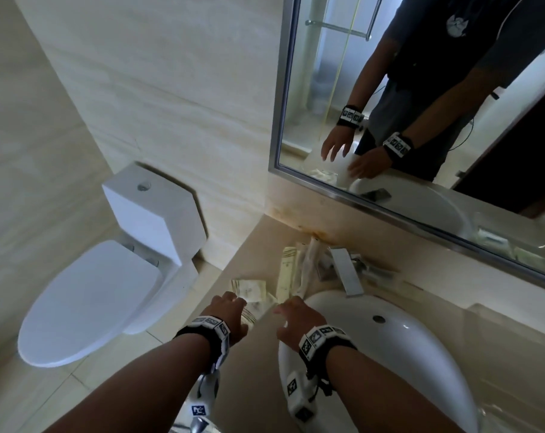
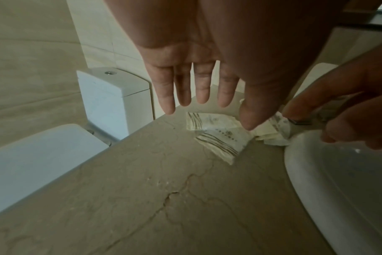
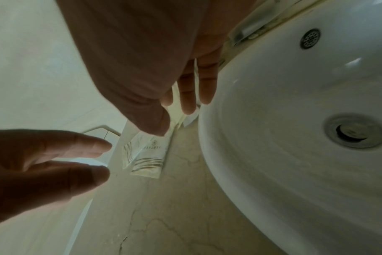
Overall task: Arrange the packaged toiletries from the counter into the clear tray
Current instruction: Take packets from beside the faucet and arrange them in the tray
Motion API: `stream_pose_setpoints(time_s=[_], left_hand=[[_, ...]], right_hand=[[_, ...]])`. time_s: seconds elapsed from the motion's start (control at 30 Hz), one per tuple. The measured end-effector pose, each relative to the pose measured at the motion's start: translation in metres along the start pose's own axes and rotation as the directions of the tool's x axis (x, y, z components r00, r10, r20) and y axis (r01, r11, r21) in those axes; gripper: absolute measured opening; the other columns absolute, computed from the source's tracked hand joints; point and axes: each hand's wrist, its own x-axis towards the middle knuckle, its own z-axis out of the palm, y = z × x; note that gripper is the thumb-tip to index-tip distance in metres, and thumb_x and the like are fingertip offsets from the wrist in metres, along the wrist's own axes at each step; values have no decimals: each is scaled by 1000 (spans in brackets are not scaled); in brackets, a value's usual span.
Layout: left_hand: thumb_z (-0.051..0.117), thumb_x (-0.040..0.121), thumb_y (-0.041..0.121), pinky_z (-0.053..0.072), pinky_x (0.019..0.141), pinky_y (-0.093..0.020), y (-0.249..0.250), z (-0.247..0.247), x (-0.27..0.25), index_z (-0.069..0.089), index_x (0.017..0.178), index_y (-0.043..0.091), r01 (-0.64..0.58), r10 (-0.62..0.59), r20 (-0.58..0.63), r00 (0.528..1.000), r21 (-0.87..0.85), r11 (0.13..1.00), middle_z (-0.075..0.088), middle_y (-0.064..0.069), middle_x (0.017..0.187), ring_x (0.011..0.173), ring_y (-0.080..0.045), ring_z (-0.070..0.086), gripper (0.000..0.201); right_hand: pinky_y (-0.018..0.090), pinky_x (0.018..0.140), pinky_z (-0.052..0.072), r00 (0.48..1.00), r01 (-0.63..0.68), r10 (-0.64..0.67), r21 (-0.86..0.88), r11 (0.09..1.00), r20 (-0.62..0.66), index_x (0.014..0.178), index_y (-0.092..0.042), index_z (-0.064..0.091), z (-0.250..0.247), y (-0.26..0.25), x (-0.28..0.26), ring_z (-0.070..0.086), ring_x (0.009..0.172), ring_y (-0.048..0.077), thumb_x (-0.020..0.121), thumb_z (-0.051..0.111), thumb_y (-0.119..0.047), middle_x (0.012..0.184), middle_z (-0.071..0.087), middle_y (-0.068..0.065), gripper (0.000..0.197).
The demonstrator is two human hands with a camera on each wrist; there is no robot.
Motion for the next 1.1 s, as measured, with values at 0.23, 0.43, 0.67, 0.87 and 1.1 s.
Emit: stream_pose_setpoints(time_s=[0.23, 0.43, 0.67, 0.87, 1.1], left_hand=[[55, 86, 45, 42, 104, -38, -21, 11, 15, 38, 144, 28, 15, -11, 54, 998, -71, 997, 37, -3, 149, 132, -27, 42, 63], [55, 86, 45, 39, 108, -37, -33, 20, 19, 34, 146, 30, -12, 17, 38, 999, -138, 990, 28, -2, 154, 135, -26, 40, 65], [55, 87, 44, 37, 110, -38, -37, 22, 26, 32, 147, 29, 9, 5, 81, 997, -170, 985, 24, -4, 157, 137, -28, 38, 66], [59, 86, 42, 38, 109, -38, -40, 27, 27, 29, 148, 31, 11, 2, 81, 997, -156, 988, 20, -3, 158, 139, -28, 35, 70], [63, 82, 39, 41, 105, -37, -33, 26, 31, 31, 146, 34, -7, 17, 60, 998, -162, 987, 28, -2, 153, 133, -27, 40, 71]], right_hand=[[36, 103, 44, 997, -40, 42, 38, 998, -57, 138, -37, 43, 18, -29, 40, 53, 124, 23, 85, 50, -29, 147, 30, -1, 54], [40, 102, 45, 998, -58, 58, -64, 996, -14, 148, -42, 17, 34, -37, 68, 52, 126, 31, 87, 58, -25, 160, -4, 1, 75], [44, 101, 47, 995, -41, 58, -199, 979, 82, 152, -42, 4, 35, -41, 86, 55, 122, 35, 89, 57, -22, 162, -8, 7, 85], [44, 85, 51, 1000, 12, -13, -238, 971, 0, 141, -34, 24, 39, -41, 86, 61, 100, 34, 92, 54, -26, 136, 28, 12, 58], [46, 89, 51, 1000, 29, -29, -214, 976, 3, 130, -30, 36, 47, -38, 87, 62, 103, 36, 96, 48, -33, 124, 45, 11, 36]])
